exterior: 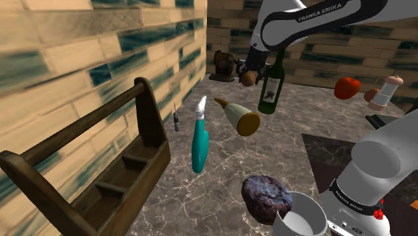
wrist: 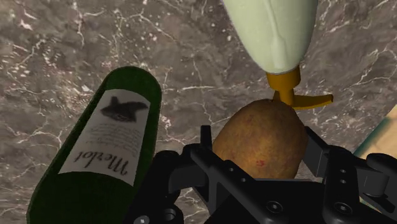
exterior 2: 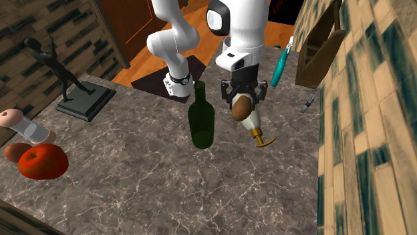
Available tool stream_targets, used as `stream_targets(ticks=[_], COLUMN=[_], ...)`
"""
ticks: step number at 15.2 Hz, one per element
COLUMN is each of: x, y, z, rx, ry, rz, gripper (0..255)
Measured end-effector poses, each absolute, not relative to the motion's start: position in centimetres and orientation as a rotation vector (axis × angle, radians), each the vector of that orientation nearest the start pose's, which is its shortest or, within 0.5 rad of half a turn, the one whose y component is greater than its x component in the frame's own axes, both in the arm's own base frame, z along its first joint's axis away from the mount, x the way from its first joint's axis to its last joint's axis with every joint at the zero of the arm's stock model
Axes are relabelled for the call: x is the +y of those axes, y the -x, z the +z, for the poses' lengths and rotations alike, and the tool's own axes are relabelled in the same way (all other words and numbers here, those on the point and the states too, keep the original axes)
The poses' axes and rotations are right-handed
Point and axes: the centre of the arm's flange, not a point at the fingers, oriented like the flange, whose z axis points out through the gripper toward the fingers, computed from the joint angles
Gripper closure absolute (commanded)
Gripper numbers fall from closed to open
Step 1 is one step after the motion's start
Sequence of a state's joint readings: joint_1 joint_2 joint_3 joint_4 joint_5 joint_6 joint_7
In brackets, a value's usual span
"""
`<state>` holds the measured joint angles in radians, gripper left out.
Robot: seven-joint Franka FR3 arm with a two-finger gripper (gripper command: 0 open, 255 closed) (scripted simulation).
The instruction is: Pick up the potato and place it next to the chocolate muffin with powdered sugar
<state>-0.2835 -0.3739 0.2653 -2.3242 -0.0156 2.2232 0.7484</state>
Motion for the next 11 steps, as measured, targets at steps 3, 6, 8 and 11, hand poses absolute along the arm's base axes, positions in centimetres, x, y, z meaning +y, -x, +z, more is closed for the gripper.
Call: stream_targets(ticks=[3,6,8,11], x=[1.7,3.8,5.5,7.6], y=[-43.2,-39.9,-37.6,-34.3], z=[50.5,50.8,51.0,50.6], rx=[1.162,1.162,1.162,1.162], ry=[2.897,2.897,2.897,2.897], rz=[-0.443,-0.443,-0.443,-0.443], gripper=[255,255,255,255])
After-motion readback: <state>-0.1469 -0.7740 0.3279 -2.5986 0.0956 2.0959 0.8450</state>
